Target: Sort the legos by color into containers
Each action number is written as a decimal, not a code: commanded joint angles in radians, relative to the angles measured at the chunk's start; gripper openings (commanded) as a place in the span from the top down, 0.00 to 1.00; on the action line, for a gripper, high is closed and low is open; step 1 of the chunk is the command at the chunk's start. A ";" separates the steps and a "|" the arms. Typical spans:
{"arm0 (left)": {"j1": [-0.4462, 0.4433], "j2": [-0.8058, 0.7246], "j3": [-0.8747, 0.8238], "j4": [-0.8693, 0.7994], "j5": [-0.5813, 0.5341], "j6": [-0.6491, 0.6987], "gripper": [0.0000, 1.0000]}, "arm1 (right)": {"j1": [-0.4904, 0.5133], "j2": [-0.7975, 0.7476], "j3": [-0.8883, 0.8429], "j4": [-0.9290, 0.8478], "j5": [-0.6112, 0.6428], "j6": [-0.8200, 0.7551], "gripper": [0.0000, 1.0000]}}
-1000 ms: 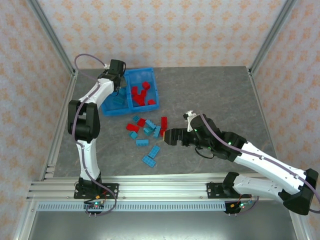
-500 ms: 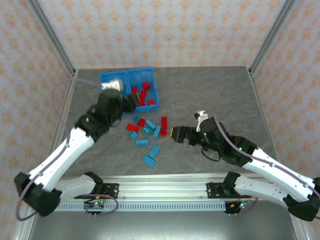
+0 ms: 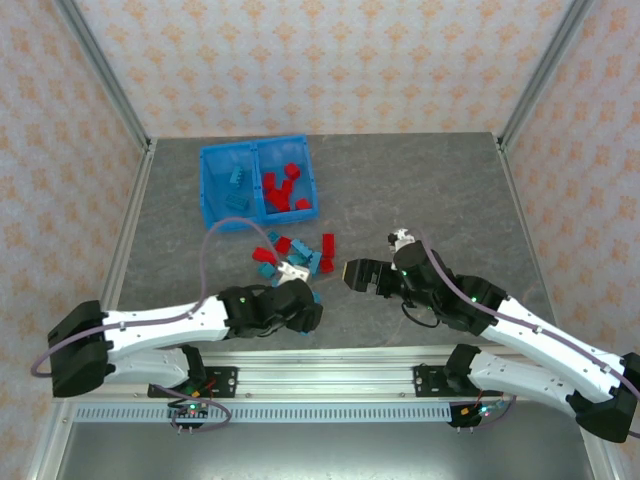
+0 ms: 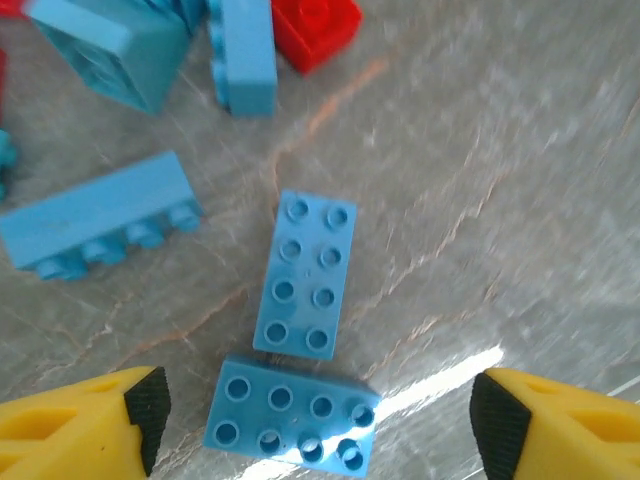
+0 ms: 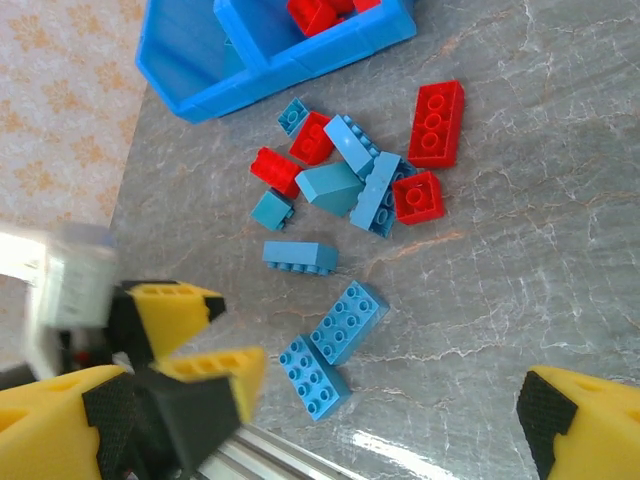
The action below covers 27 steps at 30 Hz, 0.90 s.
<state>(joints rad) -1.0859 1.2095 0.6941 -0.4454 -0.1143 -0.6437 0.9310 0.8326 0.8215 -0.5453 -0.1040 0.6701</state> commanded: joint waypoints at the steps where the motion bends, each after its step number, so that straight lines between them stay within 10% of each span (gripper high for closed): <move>1: -0.003 0.043 0.009 -0.018 0.019 0.085 0.11 | 0.006 -0.013 -0.017 -0.013 0.012 0.022 0.01; 12: -0.002 0.238 0.034 -0.015 0.074 0.148 0.01 | 0.006 -0.009 -0.030 -0.004 0.008 0.035 0.01; 21: 0.000 0.308 0.050 -0.022 0.028 0.116 0.48 | 0.006 -0.006 -0.036 0.005 -0.023 0.024 0.00; 27: 0.037 0.202 0.064 -0.039 0.001 0.060 0.55 | 0.006 -0.006 -0.048 0.016 -0.062 0.005 0.00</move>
<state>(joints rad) -1.0794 1.4891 0.7361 -0.4557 -0.0616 -0.5491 0.9310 0.8330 0.7837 -0.5442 -0.1501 0.6926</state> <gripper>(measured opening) 0.604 0.998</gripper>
